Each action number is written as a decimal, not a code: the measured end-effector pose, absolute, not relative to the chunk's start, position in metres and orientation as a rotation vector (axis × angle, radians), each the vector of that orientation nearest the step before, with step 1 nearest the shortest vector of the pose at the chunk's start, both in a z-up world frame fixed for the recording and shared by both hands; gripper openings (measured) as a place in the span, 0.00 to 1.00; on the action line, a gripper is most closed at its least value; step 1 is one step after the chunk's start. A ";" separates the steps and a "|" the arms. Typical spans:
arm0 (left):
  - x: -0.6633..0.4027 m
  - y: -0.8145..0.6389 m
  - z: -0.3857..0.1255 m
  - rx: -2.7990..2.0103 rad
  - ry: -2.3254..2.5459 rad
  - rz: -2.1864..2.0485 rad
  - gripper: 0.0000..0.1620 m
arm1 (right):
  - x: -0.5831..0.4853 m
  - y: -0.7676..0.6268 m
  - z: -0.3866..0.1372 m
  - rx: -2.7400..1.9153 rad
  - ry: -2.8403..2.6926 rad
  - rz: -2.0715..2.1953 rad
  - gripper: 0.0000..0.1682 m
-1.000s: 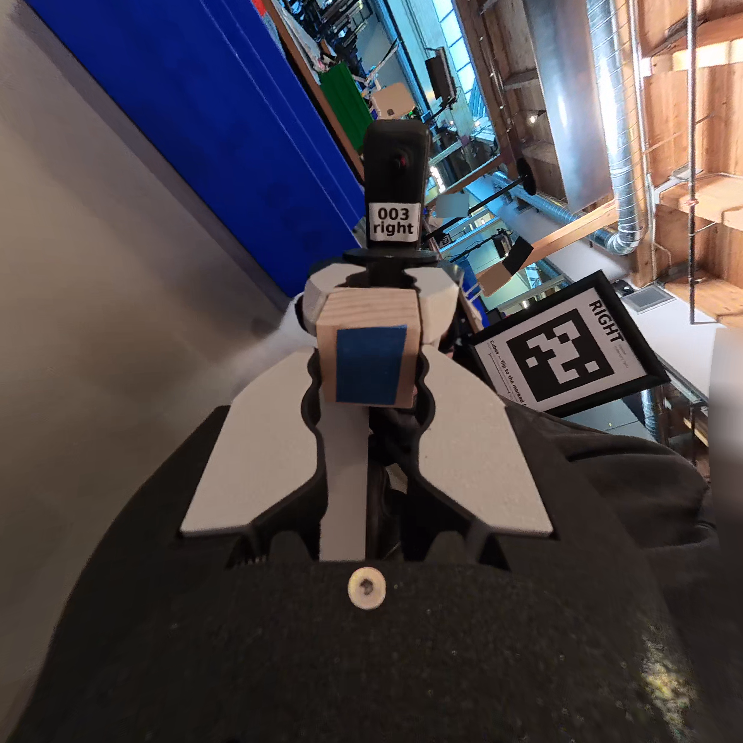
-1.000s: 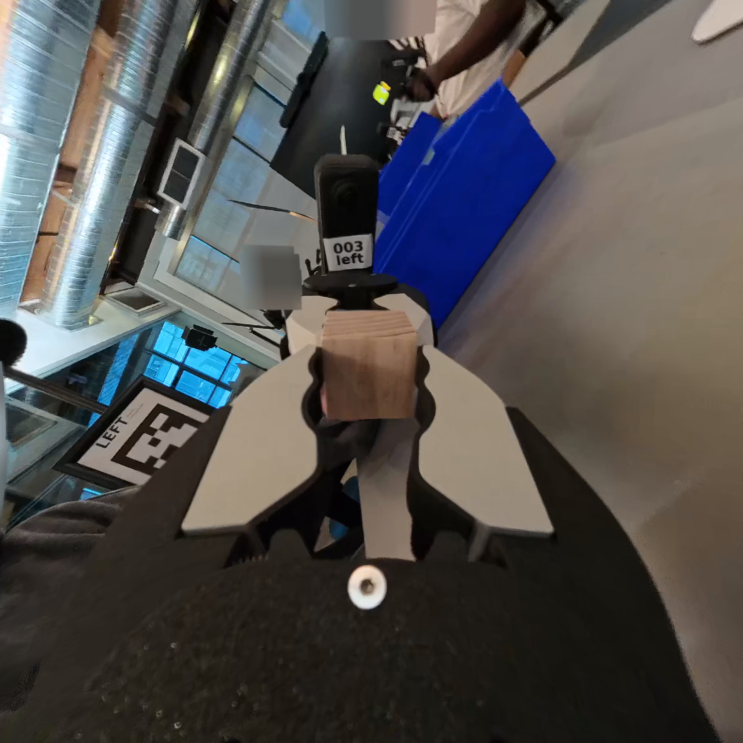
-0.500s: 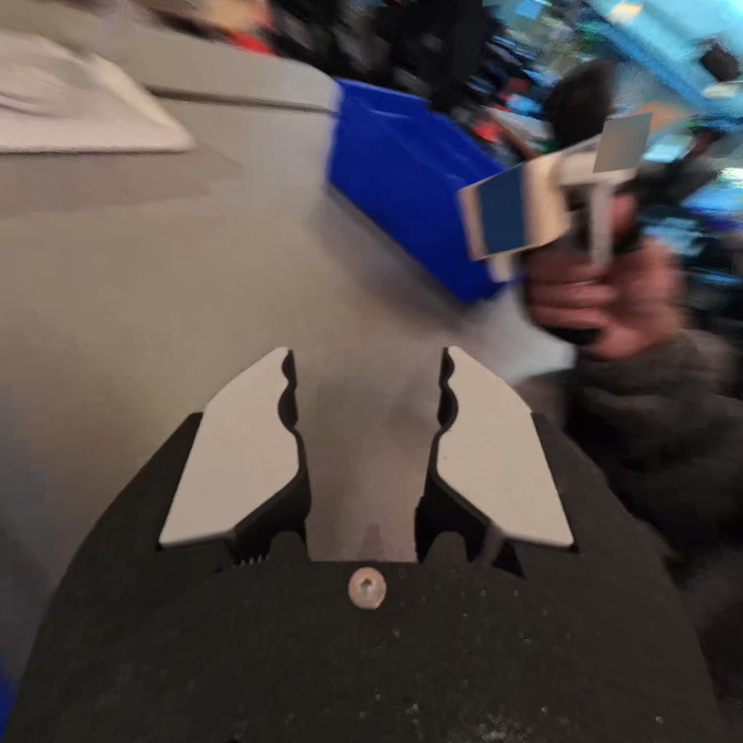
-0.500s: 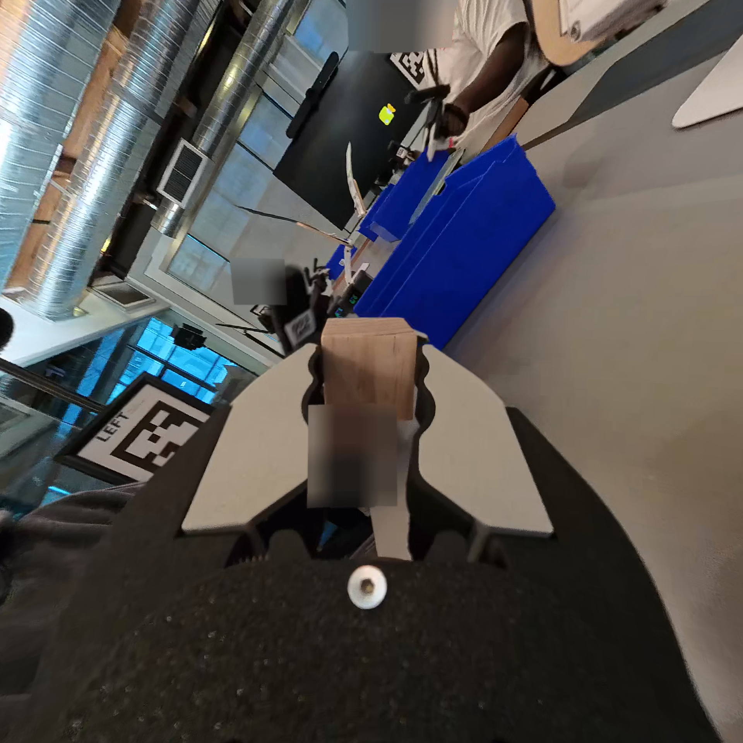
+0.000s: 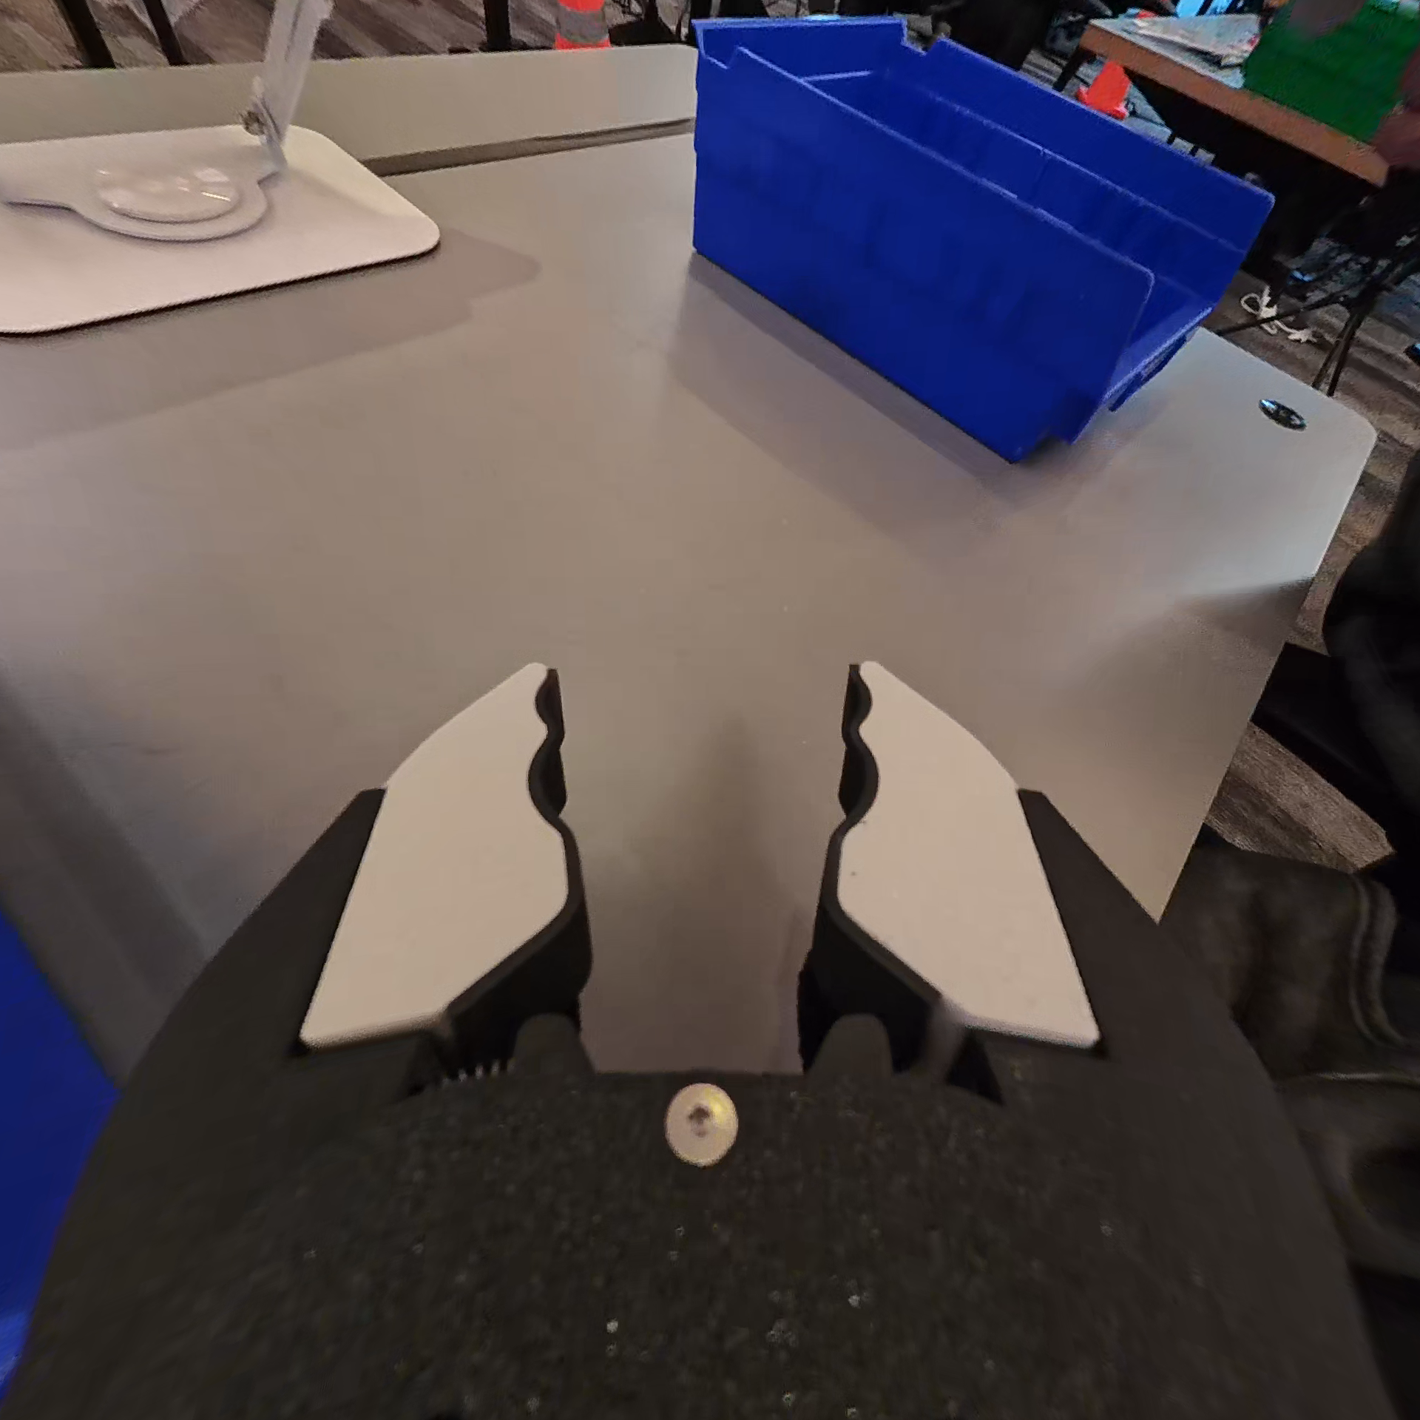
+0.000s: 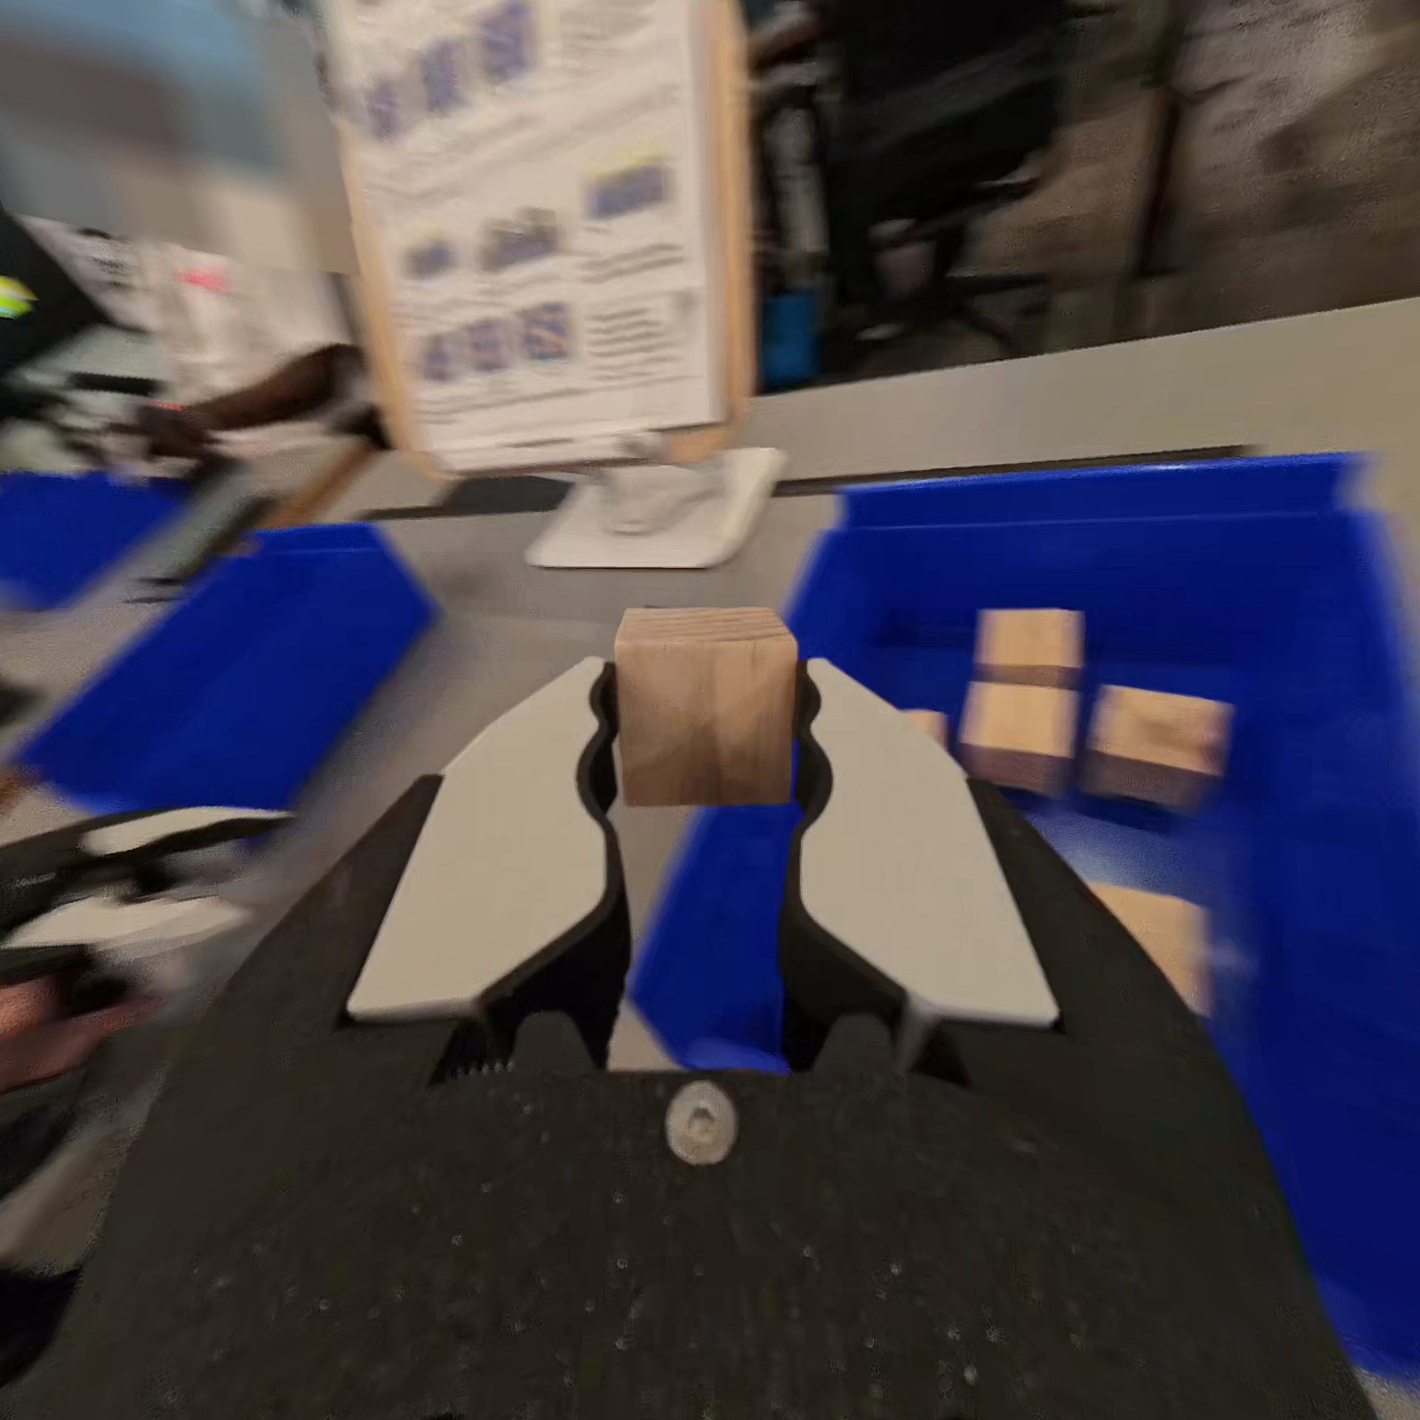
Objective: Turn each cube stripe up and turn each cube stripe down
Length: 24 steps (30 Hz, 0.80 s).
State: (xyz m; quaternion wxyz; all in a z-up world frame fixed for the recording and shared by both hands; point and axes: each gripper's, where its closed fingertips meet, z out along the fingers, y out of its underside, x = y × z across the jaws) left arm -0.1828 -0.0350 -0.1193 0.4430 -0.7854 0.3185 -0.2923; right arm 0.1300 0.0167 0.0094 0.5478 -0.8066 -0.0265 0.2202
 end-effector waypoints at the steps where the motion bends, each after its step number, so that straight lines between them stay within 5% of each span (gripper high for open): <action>1: -0.182 -0.035 -0.122 -1.959 0.799 -0.724 0.43 | 0.152 0.018 -0.001 -1.970 -0.029 0.410 0.26; 9: -0.173 -0.041 -0.134 -2.003 0.848 -0.745 0.42 | 0.184 0.036 -0.124 -2.522 -0.035 0.101 0.26; 15: -0.174 -0.041 -0.138 -2.020 0.851 -0.752 0.44 | 0.191 0.050 -0.165 -2.636 -0.119 -0.102 0.26; 18: -0.174 -0.041 -0.139 -2.031 0.848 -0.767 0.45 | 0.195 0.055 -0.169 -2.614 -0.107 -0.094 0.27; 20: -0.174 -0.040 -0.140 -2.033 0.845 -0.769 0.45 | 0.196 0.058 -0.156 -2.543 -0.114 -0.072 0.37; 24: -0.175 -0.040 -0.136 -2.018 0.838 -0.762 0.45 | 0.191 0.051 -0.063 -2.219 -0.124 -0.007 0.37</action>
